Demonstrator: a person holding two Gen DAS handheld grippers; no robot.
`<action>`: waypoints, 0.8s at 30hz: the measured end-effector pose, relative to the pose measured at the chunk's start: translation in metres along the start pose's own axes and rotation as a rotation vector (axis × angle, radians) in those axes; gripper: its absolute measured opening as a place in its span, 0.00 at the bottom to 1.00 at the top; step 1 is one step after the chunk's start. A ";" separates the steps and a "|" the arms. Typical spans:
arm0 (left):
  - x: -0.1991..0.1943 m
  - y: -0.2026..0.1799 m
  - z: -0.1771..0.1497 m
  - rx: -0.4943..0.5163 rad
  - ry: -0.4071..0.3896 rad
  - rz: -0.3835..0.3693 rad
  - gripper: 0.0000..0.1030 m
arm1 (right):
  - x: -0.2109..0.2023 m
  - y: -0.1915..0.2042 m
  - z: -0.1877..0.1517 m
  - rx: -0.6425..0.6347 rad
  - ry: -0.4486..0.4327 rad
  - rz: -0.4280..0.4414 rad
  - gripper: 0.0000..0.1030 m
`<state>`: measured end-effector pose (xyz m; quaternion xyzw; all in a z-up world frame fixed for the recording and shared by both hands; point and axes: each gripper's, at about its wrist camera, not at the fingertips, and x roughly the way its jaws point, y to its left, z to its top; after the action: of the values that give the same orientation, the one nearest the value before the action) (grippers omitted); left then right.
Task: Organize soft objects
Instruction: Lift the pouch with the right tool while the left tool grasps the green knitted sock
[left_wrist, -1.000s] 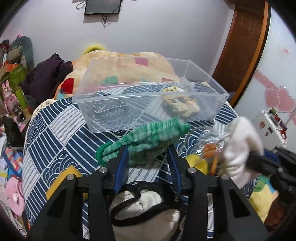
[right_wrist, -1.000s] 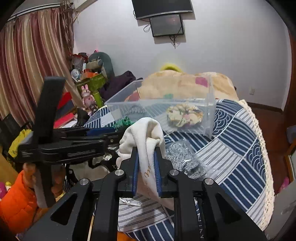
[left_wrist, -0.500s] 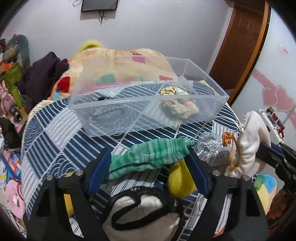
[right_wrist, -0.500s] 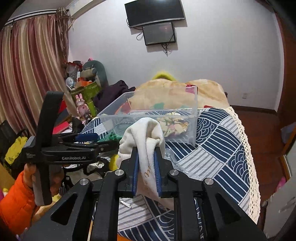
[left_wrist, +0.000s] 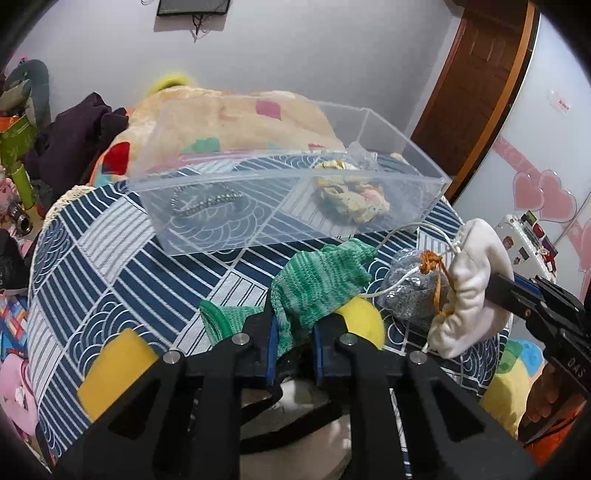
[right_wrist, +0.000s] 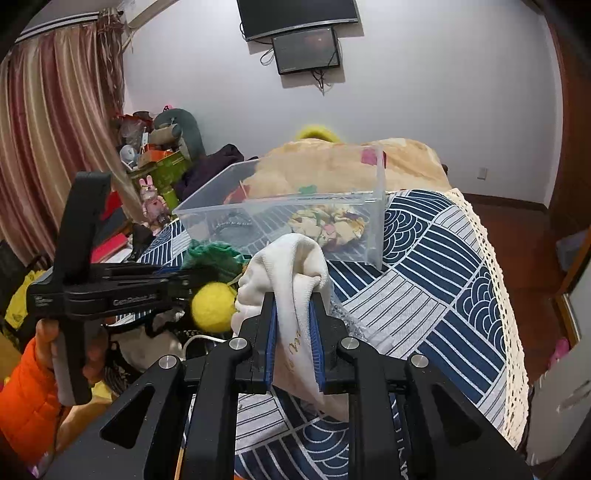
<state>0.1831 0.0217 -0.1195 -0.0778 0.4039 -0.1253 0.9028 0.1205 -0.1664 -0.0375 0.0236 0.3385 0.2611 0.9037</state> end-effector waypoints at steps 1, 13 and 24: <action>-0.006 0.000 0.000 -0.003 -0.015 -0.001 0.14 | -0.003 0.001 0.001 -0.001 -0.012 -0.003 0.14; -0.078 0.001 0.034 -0.024 -0.243 0.032 0.13 | -0.028 0.012 0.047 -0.033 -0.176 0.006 0.13; -0.083 0.014 0.077 -0.045 -0.355 0.076 0.13 | -0.006 0.022 0.104 -0.043 -0.262 -0.027 0.13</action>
<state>0.1899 0.0625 -0.0133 -0.1038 0.2436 -0.0663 0.9620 0.1713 -0.1368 0.0510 0.0333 0.2123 0.2508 0.9439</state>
